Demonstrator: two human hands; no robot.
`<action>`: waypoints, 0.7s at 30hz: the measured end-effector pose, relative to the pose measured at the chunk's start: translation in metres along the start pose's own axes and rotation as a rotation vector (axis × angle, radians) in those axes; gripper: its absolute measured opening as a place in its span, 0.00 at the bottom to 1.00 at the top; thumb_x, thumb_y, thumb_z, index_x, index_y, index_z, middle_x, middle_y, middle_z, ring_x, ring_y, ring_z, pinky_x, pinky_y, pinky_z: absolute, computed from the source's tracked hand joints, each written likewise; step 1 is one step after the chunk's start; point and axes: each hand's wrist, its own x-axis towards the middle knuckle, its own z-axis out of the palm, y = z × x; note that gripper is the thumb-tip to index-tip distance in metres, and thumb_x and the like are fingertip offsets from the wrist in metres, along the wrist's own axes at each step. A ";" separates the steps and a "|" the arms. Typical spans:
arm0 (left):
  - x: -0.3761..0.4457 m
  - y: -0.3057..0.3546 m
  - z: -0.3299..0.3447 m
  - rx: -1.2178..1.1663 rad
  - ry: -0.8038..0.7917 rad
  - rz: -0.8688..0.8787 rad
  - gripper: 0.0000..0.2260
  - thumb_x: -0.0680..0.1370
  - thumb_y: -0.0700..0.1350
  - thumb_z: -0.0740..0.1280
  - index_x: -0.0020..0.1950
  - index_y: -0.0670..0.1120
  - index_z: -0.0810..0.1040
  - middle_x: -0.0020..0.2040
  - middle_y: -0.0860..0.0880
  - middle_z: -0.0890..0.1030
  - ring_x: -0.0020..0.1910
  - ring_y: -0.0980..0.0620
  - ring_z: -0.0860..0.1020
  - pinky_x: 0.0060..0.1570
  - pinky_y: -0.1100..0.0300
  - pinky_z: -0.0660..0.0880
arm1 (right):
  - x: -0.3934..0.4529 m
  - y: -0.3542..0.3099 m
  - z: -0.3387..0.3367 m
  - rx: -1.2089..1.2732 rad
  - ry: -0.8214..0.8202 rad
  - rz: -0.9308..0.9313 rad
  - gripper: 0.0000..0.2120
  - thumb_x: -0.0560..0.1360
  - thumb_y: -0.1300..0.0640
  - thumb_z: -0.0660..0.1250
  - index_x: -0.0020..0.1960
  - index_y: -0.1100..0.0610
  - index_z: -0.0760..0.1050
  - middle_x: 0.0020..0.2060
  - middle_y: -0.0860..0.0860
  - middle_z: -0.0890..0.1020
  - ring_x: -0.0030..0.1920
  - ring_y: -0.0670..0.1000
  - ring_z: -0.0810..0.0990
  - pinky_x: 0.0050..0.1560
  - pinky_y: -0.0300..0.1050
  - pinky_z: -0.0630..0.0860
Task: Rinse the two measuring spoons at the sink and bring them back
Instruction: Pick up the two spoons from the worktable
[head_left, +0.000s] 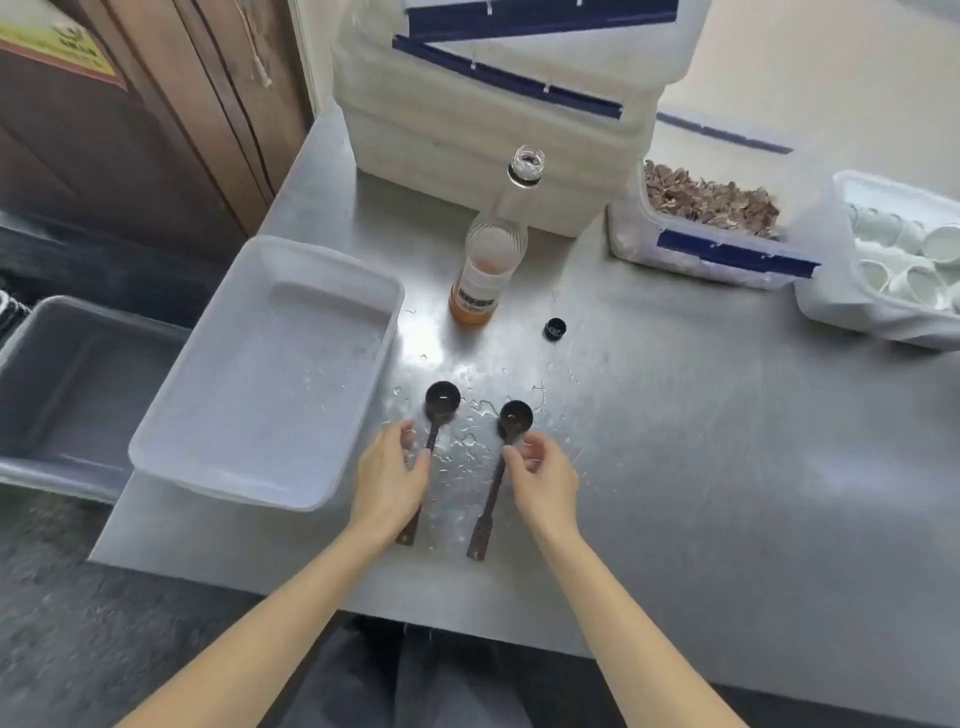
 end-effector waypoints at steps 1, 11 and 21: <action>0.005 -0.002 0.001 -0.017 0.010 -0.029 0.19 0.78 0.45 0.68 0.69 0.45 0.73 0.59 0.47 0.81 0.53 0.50 0.80 0.56 0.55 0.77 | 0.004 0.000 0.003 -0.002 0.005 0.005 0.16 0.80 0.53 0.70 0.66 0.57 0.77 0.45 0.44 0.80 0.43 0.38 0.78 0.41 0.26 0.70; 0.019 -0.004 0.017 -0.003 -0.027 -0.171 0.09 0.74 0.42 0.74 0.53 0.46 0.85 0.40 0.54 0.83 0.38 0.65 0.78 0.48 0.66 0.74 | 0.025 0.014 0.010 -0.052 -0.033 0.028 0.11 0.77 0.52 0.73 0.57 0.55 0.83 0.38 0.39 0.81 0.42 0.35 0.79 0.43 0.25 0.70; 0.006 0.002 0.024 -0.386 -0.028 -0.354 0.09 0.75 0.39 0.74 0.54 0.47 0.86 0.49 0.48 0.87 0.49 0.51 0.85 0.51 0.57 0.82 | 0.036 0.011 -0.016 0.185 -0.219 0.078 0.06 0.79 0.58 0.72 0.53 0.49 0.79 0.50 0.54 0.86 0.50 0.49 0.86 0.44 0.36 0.83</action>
